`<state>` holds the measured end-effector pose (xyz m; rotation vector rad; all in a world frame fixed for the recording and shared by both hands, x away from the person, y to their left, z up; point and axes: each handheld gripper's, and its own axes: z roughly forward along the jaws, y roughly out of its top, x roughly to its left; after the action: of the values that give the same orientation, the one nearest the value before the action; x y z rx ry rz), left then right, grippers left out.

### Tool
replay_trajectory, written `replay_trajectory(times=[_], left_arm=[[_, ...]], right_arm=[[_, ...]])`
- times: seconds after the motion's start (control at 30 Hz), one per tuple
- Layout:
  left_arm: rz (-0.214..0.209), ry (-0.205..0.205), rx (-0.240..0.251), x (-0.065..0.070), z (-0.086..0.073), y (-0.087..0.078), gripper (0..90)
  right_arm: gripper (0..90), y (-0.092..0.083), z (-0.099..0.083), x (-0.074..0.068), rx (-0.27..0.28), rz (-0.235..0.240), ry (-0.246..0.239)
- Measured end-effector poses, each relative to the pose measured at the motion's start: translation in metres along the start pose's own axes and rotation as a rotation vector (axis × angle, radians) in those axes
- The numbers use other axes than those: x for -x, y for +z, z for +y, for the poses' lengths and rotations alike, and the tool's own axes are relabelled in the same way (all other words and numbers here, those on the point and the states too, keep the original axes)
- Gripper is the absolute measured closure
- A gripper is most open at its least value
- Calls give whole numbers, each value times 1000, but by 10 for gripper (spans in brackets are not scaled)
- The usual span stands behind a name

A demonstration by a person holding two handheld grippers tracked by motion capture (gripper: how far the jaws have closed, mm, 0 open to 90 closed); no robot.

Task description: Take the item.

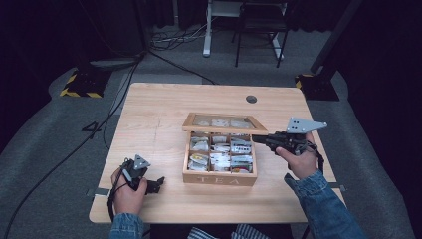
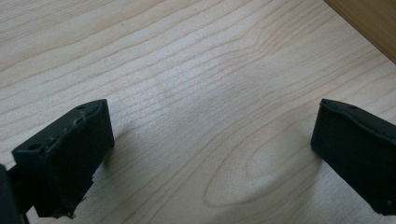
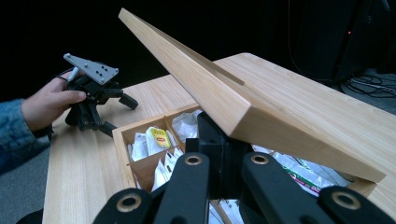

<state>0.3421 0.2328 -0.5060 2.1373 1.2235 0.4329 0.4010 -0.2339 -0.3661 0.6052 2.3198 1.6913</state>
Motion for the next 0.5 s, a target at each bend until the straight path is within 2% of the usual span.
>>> replay_trajectory(times=[0.4, 0.47, 0.5], left_arm=[[-12, 4, -7, -1, 3, 1, 8], [-6, -4, -21, -2, 6, -2, 54], [-5, -1, -25, -3, 8, -4, 139]], right_arm=[[900, 1, -1, 1, 4, 7, 2], [900, 1, -1, 1, 4, 8, -1], [900, 1, -1, 1, 4, 9, 0]])
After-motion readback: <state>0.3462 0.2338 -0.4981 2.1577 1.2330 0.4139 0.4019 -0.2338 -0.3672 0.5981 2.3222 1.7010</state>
